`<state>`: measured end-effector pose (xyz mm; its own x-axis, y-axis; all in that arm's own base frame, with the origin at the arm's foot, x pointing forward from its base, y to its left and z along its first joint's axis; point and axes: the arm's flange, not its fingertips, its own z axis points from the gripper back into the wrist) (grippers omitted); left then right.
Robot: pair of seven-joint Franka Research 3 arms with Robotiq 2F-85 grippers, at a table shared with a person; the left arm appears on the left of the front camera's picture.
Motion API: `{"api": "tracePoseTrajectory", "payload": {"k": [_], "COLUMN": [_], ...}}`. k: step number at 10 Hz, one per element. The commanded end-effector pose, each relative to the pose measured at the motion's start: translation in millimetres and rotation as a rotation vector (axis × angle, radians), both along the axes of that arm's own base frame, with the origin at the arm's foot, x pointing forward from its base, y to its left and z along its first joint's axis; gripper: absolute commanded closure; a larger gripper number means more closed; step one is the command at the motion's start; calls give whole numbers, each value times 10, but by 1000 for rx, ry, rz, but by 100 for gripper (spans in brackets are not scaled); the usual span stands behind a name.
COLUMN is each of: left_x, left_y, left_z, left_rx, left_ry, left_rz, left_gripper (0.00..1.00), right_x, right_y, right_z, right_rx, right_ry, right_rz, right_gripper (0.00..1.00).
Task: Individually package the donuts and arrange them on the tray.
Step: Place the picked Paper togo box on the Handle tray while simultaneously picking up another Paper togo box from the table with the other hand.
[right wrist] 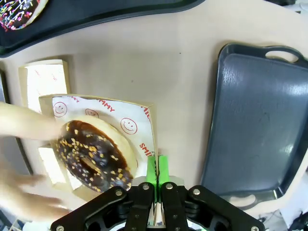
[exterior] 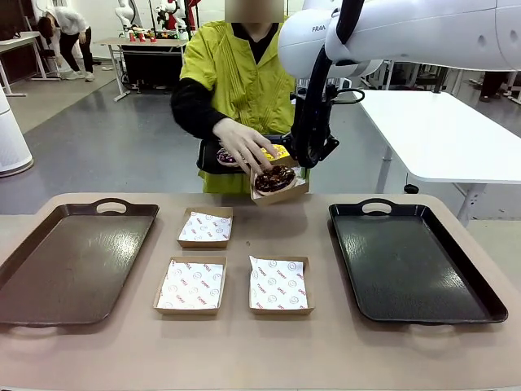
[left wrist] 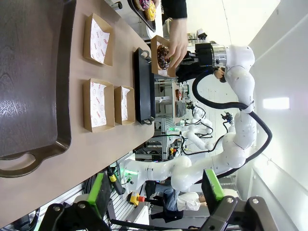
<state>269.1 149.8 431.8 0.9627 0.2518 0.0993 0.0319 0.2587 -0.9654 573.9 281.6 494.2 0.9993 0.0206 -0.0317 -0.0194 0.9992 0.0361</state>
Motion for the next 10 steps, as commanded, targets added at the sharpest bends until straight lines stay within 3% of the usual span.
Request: {"api": "tracePoseTrajectory", "payload": {"k": [1, 6, 8, 10], "left_x": [11, 11, 112, 248], "left_y": [6, 6, -29, -136], "left_z": [5, 5, 36, 286], "left_rx": [-5, -5, 24, 100], "left_ry": [-17, -17, 39, 94], "left_rz": [12, 12, 19, -14], "left_gripper": [0, 0, 0, 0], "right_x": [-27, -27, -15, -199], "right_y": [-10, -10, -143, -527], "right_z": [8, 8, 32, 135], "right_rx": [-1, -1, 33, 70], "right_ry": [0, 0, 13, 21], "right_rz": [0, 0, 6, -21], "right_gripper": [100, 100, 98, 98]}}
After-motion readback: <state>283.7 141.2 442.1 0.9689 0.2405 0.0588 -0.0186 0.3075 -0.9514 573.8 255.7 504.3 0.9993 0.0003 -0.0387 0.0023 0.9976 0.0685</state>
